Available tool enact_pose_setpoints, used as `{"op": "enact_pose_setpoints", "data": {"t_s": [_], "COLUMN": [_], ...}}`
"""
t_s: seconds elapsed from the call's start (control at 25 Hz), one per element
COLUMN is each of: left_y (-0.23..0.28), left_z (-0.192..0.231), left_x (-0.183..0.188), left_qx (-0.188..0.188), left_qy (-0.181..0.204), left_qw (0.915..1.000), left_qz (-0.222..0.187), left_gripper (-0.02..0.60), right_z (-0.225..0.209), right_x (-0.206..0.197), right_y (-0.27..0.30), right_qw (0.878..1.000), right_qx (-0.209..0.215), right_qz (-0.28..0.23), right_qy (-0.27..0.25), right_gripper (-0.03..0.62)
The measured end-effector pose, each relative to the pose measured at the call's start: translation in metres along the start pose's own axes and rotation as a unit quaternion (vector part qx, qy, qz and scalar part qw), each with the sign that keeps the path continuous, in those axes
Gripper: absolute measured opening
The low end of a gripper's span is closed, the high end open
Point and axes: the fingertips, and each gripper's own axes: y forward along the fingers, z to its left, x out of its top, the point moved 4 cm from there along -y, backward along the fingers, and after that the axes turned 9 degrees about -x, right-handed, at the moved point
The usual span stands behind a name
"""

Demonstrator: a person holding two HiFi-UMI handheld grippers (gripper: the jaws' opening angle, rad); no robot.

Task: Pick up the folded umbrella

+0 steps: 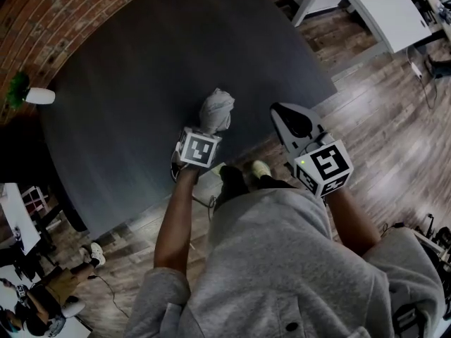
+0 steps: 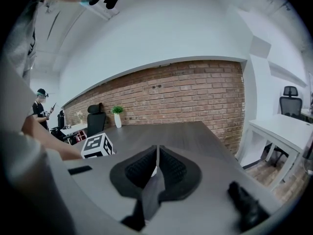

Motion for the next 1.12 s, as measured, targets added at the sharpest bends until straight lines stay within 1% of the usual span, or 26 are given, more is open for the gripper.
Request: {"op": "enact_pose_setpoints", "data": {"t_s": [0.12,0.24,0.36,0.52,0.76,1.12], "left_y": [-0.007,-0.017,-0.025,-0.039,-0.061,-0.101], "left_z": [-0.006,-0.005,-0.009,-0.018,-0.036,-0.075], "left_x": [-0.005,-0.004,-0.002,-0.007,-0.01,-0.013], "left_qx": [0.003,0.017,0.027,0.041,0.069,0.118], "left_qy": [-0.028,-0.047,-0.067,-0.1,-0.135,-0.16], "left_qw": [0.9994,0.9975,0.9944,0.9889,0.977,0.9552], "left_qz": [-0.021,-0.049,-0.077,-0.102,-0.15,-0.219], "left_gripper": [0.27,0.27,0.27,0.27,0.27,0.27], "right_z": [0.001,0.0,-0.003,-0.005,-0.012,-0.02], "right_x": [-0.001,0.001,0.005,0.006,0.004,0.001], "right_y": [-0.003,-0.004,-0.006,-0.011,-0.023,-0.039], "right_qw": [1.0,1.0,0.999,0.999,0.997,0.994], "right_qx": [0.008,0.019,0.03,0.044,0.06,0.093], "right_qz": [-0.002,-0.007,-0.014,-0.021,-0.033,-0.044], "right_qy": [-0.003,-0.006,-0.012,-0.016,-0.021,-0.027], "right_gripper": [0.032,0.032,0.032,0.031,0.031,0.031]}}
